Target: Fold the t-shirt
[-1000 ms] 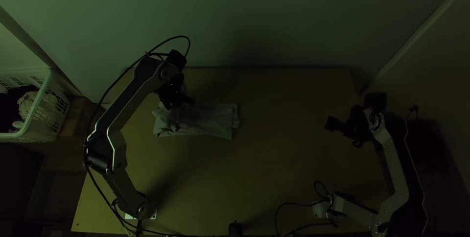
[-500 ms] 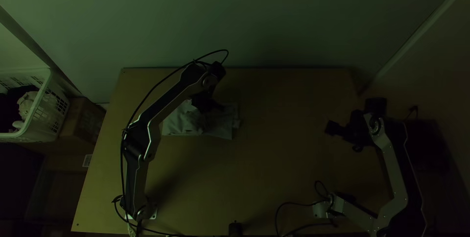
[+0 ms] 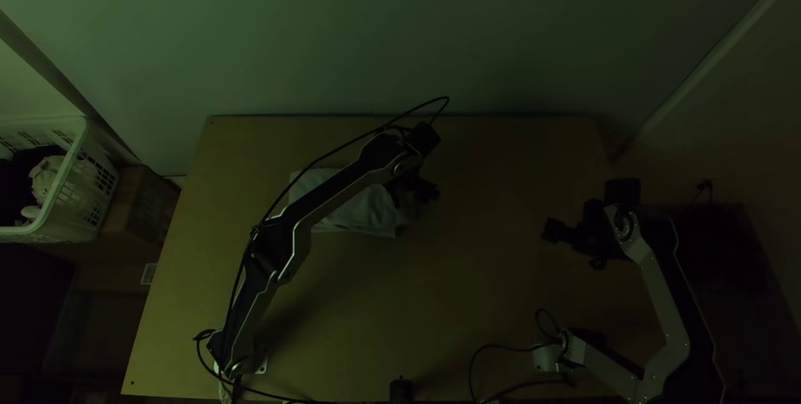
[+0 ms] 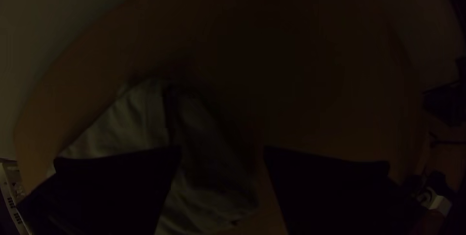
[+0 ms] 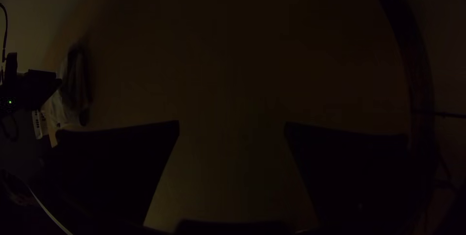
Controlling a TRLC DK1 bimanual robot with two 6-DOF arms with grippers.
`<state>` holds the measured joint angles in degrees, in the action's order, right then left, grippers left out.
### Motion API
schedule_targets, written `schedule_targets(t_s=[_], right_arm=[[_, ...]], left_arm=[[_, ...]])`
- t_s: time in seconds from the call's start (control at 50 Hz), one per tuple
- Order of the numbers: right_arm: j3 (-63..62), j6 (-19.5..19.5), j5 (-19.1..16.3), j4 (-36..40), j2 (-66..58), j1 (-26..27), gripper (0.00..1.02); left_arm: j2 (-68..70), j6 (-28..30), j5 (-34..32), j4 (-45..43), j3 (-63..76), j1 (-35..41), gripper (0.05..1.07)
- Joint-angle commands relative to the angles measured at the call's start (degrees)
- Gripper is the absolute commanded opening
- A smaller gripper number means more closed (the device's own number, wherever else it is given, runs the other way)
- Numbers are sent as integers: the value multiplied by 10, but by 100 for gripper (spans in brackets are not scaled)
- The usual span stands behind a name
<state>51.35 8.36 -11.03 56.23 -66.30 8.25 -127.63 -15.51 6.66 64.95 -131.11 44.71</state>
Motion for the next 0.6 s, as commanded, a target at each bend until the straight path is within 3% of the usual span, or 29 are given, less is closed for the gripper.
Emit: schedule_targets(t_s=[0.0,0.22,0.44,0.5,0.58], right_arm=[[-4,10,-2,-2,11,-3,99],[53,8,-2,-9,9,-4,99],[153,3,4,-18,5,-43,99],[181,1,21,-27,5,-59,99],[207,-18,74,-45,5,-80,99]], left_arm=[[19,-13,-6,4,-12,5,103],[56,-7,-28,39,-9,3,103],[134,1,-27,44,26,-40,103],[162,6,-27,39,35,-55,103],[208,25,-29,13,60,-76,103]])
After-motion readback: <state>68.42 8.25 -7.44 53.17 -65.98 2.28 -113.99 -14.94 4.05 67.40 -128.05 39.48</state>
